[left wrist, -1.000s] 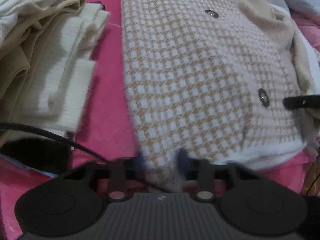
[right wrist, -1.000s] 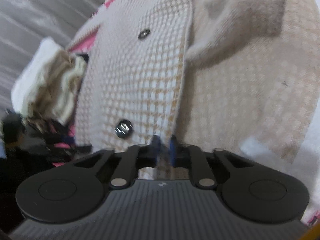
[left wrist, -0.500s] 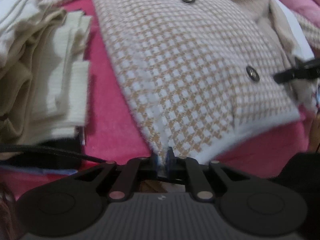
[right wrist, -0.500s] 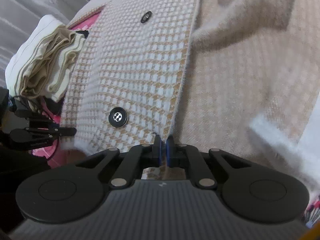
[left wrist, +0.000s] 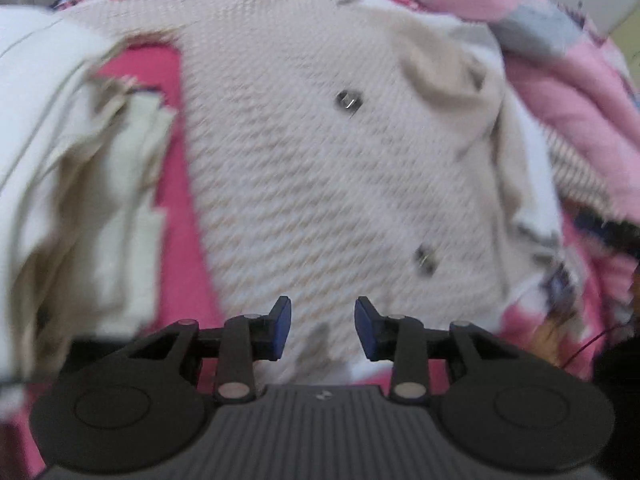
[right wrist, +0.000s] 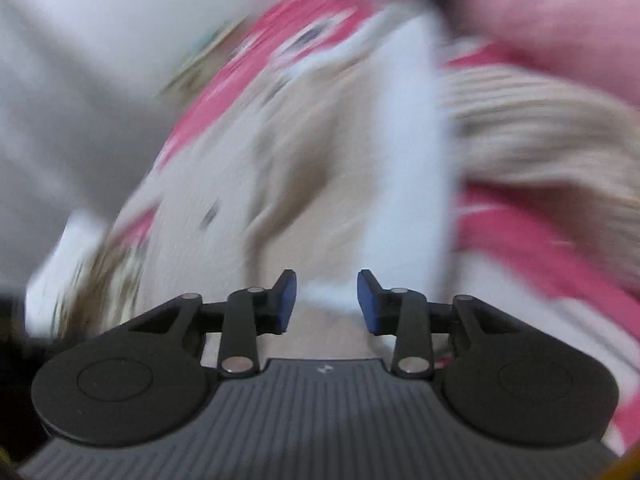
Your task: Fold clothes
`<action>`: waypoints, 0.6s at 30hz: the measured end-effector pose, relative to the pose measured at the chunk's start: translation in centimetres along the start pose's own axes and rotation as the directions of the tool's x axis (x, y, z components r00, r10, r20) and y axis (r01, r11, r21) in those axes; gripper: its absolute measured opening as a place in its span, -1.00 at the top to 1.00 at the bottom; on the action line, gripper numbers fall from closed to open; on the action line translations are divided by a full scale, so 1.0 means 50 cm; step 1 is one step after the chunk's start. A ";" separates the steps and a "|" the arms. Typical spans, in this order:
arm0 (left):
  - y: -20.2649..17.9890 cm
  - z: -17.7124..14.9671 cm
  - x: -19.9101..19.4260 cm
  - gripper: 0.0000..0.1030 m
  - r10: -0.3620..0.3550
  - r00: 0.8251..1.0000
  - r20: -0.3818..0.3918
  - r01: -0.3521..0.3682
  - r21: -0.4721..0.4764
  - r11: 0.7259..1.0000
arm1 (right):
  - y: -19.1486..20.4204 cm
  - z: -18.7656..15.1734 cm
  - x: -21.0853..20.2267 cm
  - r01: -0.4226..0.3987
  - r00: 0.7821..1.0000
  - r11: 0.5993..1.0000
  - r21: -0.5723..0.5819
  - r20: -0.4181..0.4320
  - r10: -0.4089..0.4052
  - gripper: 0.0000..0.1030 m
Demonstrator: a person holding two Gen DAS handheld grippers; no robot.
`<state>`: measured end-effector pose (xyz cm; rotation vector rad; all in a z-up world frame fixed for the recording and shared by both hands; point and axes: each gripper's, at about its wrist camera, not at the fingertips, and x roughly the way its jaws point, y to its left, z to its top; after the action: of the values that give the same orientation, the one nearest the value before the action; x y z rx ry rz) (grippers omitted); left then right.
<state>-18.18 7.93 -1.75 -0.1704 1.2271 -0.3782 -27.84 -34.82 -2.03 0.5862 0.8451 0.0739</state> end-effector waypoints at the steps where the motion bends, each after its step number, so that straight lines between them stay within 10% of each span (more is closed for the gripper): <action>1: -0.021 0.015 0.007 0.31 -0.012 1.000 0.014 0.011 0.031 0.999 | -0.021 0.001 0.001 0.021 1.000 0.999 0.040 0.005 -0.021 0.34; 9: -0.219 0.115 0.114 0.28 -0.122 0.992 -0.027 0.124 0.334 0.934 | -0.109 0.006 0.079 -0.007 1.000 0.967 0.256 0.015 0.003 0.22; 12: -0.258 0.120 0.146 0.29 -0.145 0.987 -0.068 0.160 0.390 0.907 | -0.113 0.010 0.088 -0.032 0.999 0.965 0.261 0.040 0.022 0.93; 18: -0.250 0.120 0.207 0.30 -0.206 0.968 -0.144 0.245 0.347 0.906 | -0.065 0.053 -0.013 -0.095 0.983 0.988 0.121 0.168 0.074 0.96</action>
<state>-11.99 -7.95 -4.79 0.0272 1.2209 -0.8182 -26.89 -38.97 -1.88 0.7399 0.6695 0.0481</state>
